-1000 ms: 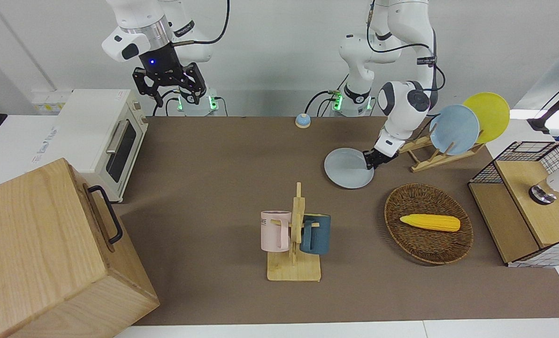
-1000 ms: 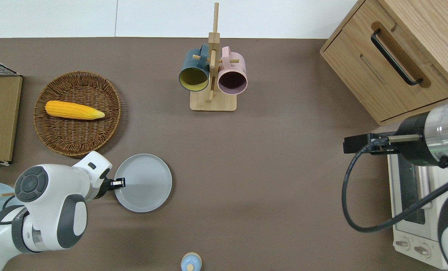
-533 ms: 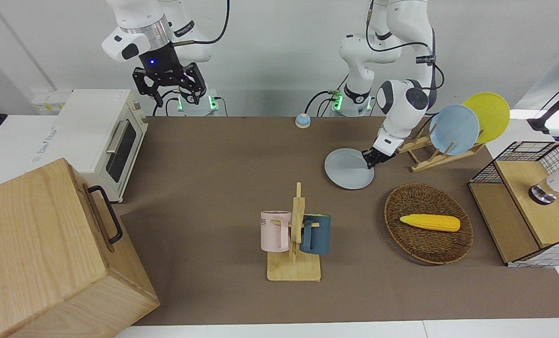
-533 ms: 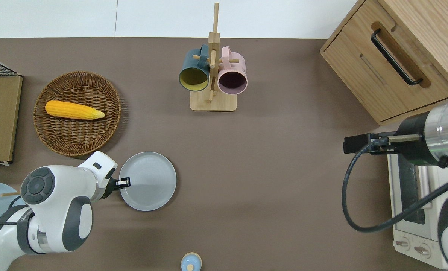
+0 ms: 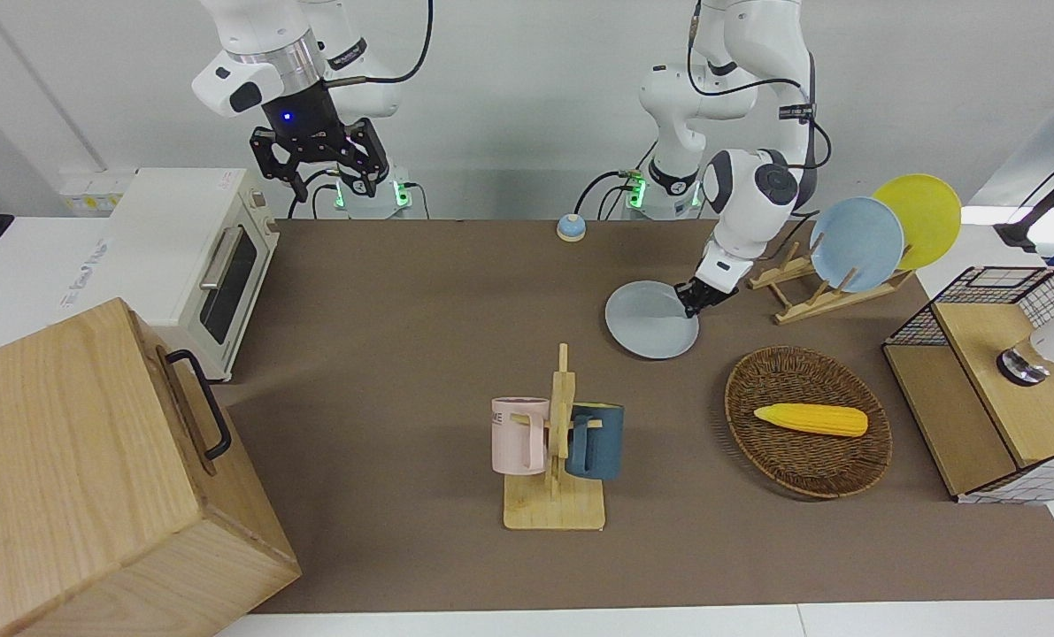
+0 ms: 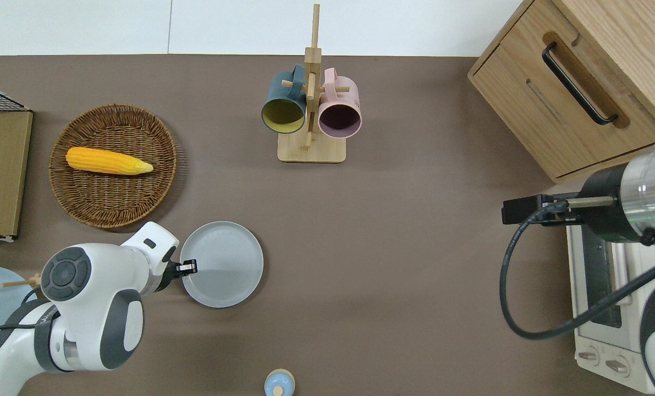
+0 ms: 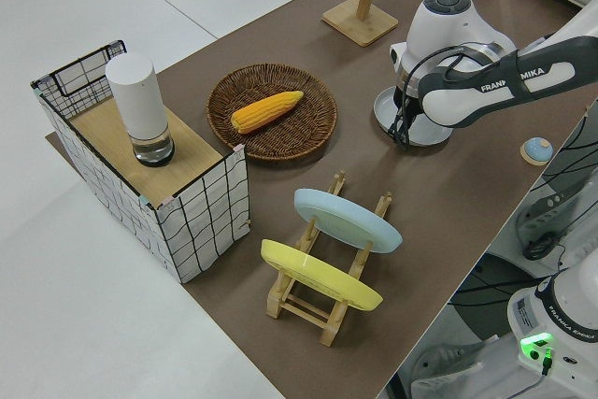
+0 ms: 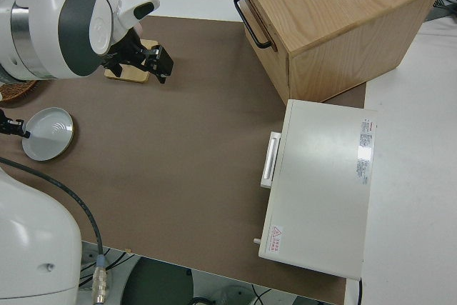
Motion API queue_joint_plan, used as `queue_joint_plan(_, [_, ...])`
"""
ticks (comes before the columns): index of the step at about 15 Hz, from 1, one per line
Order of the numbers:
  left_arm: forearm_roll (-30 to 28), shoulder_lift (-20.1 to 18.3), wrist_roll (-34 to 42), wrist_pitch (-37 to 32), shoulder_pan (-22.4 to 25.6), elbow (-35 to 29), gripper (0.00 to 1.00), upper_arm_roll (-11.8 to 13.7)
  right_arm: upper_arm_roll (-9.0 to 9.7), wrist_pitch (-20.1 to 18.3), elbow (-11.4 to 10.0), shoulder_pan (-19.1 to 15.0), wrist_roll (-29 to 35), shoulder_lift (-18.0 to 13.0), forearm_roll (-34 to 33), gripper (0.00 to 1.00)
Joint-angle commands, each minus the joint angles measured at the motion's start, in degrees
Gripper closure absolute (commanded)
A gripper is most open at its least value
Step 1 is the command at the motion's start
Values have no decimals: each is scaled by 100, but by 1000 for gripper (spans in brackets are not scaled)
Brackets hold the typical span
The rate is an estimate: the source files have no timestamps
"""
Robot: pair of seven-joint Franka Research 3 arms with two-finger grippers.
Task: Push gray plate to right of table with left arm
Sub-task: 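Push the gray plate with the left gripper across the table toward the toaster oven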
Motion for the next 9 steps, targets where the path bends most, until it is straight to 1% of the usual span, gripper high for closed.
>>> queue_joint_plan(1, [-59,59,-408,255,-96,-184,1000,-273,23,-31,82,-37,12,36,92,5])
queue_joint_plan(6, [-68,111,-540,343,-122,-184,1000,-440,23,-31,82,-37,12,36,92,5])
queue_joint_plan(8, [-156,120,-619,387,-175,-184,1000,-563,23,-31,82,-37,12,36,92,5])
queue_joint_plan(9, [-234,129,-715,396,-175,-175,1000,-668,23,-31,82,-37,12,36,92,5])
